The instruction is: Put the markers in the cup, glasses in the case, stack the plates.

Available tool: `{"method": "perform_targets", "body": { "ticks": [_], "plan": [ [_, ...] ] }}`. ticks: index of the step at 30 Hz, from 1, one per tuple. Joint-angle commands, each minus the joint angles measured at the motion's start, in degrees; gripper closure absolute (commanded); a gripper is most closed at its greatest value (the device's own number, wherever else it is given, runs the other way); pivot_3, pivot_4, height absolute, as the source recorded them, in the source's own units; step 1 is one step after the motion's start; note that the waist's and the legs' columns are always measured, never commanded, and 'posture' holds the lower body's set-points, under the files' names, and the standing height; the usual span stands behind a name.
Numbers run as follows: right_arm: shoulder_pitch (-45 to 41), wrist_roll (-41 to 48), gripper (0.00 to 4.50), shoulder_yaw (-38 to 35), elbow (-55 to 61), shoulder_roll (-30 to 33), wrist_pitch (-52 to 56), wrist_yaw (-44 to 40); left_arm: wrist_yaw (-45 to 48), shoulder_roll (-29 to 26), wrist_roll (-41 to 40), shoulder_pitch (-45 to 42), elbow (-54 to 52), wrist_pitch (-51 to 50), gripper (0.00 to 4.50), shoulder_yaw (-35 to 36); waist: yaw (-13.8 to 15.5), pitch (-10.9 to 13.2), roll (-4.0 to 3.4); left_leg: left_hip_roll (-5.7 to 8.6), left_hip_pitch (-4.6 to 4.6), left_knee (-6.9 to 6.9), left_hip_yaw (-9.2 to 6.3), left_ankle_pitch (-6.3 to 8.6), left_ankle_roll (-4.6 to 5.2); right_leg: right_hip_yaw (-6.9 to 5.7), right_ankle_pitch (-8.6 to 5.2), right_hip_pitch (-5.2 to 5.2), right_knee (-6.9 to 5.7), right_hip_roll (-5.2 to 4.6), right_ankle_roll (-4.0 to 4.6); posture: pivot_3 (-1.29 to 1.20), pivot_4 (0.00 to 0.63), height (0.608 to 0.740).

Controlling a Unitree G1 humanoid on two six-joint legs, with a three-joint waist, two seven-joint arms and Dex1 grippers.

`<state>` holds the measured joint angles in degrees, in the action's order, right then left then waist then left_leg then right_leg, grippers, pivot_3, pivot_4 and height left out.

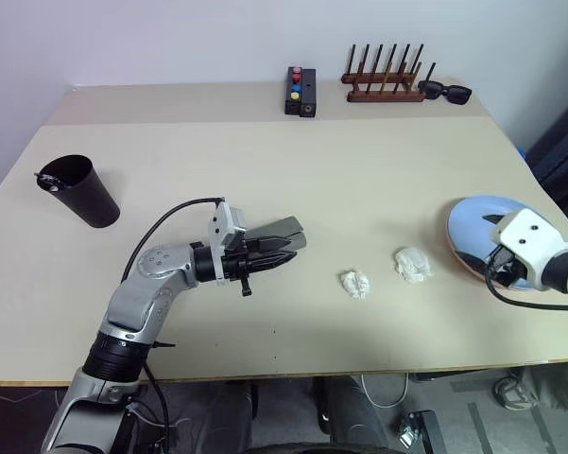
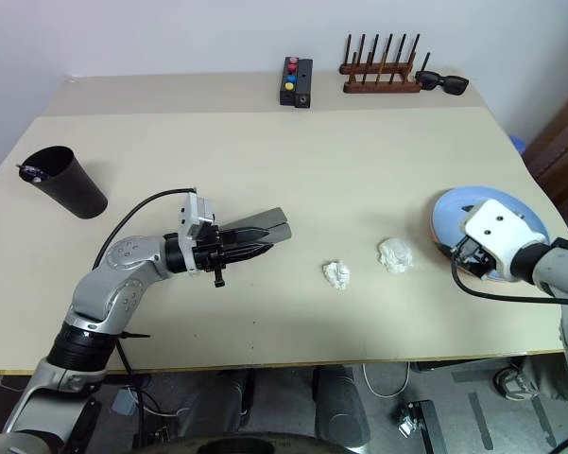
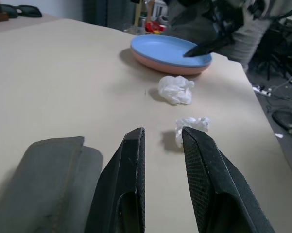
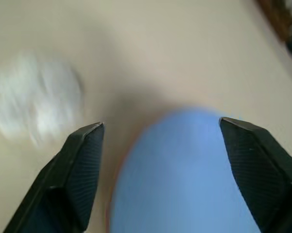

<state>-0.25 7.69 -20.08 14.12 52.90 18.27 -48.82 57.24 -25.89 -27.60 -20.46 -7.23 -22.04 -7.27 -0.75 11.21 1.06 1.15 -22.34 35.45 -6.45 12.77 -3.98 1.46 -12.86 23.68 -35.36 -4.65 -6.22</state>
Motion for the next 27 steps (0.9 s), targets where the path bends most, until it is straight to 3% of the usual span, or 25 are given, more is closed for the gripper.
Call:
{"method": "perform_targets", "body": {
  "ticks": [1,10,13,19,27],
  "plan": [
    [-0.33,5.12,0.53,1.58,4.46,-1.73,3.39,-1.64,-0.55,-0.13,-0.33,0.17,-2.44,0.87,3.33,1.42,0.06,0.0,0.01,0.0,0.0,0.0,-0.01,0.0,0.01,0.0,0.0,-0.01,0.02,0.0,0.0,0.0,0.15,0.74],
    [-0.34,1.28,0.53,10.6,-1.48,-5.76,1.53,1.74,-1.87,0.36,-0.8,0.94,-3.9,0.17,3.33,1.14,0.06,0.0,0.0,0.01,0.0,0.0,-0.01,0.01,0.01,-0.01,0.01,-0.03,0.06,0.0,0.02,0.0,0.15,0.74],
    [-0.75,0.93,1.34,11.29,-3.07,-6.08,1.15,2.38,-2.26,0.32,-0.94,1.34,-4.42,-0.08,3.33,1.17,0.06,0.0,0.0,0.01,0.0,0.0,-0.01,0.01,0.01,-0.01,0.02,-0.02,0.06,0.0,0.03,0.0,0.15,0.74],
    [-0.63,1.76,4.41,10.61,-2.37,-5.71,0.94,1.93,-2.56,0.32,-1.15,1.74,-4.57,-0.26,3.33,0.94,0.03,0.0,0.0,0.0,0.01,0.0,-0.02,0.01,0.01,-0.01,0.02,-0.03,0.05,0.0,0.02,0.0,0.15,0.74],
    [-5.33,-2.71,4.46,3.36,-8.14,-1.14,-2.19,8.7,-1.79,0.83,-0.9,0.97,-3.49,0.22,3.33,0.28,0.04,0.0,-0.01,0.01,0.01,0.01,0.0,0.01,0.01,-0.01,0.01,-0.03,0.06,-0.01,0.0,0.0,0.15,0.74]
  ]
}}
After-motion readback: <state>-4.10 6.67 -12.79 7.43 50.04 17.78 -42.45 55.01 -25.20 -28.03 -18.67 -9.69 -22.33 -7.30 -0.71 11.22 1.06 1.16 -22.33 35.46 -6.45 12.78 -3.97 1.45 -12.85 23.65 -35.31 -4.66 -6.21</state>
